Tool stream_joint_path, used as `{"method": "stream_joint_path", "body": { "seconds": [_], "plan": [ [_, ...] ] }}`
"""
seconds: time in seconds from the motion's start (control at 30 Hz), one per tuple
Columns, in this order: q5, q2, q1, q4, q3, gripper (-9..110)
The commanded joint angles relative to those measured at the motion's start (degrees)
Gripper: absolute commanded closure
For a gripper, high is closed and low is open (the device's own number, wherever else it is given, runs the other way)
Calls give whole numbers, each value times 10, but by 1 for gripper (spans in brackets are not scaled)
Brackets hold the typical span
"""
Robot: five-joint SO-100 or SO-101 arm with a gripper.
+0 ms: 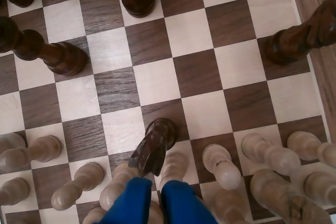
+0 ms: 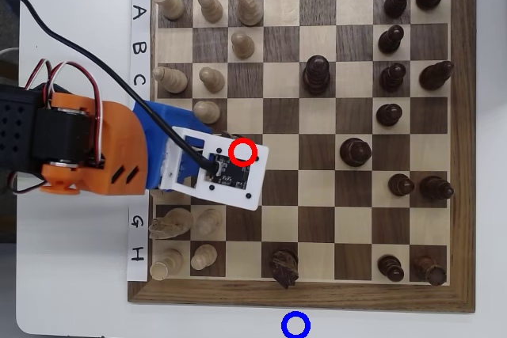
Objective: Move the piece to destination
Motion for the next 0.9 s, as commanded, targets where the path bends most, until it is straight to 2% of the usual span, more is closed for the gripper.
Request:
{"method": "stream_joint_path", "body": {
  "seconds": [0.0, 0.13, 0.37, 0.5, 0.87],
  "plan": [
    [-4, 70, -14, -111, 29, 86],
    [22, 68, -4, -168, 46, 79],
    [205, 74, 13, -178, 43, 77],
    [271, 74, 5, -155, 40, 78],
    [312, 48, -23, -138, 63, 81]
  ]
}}
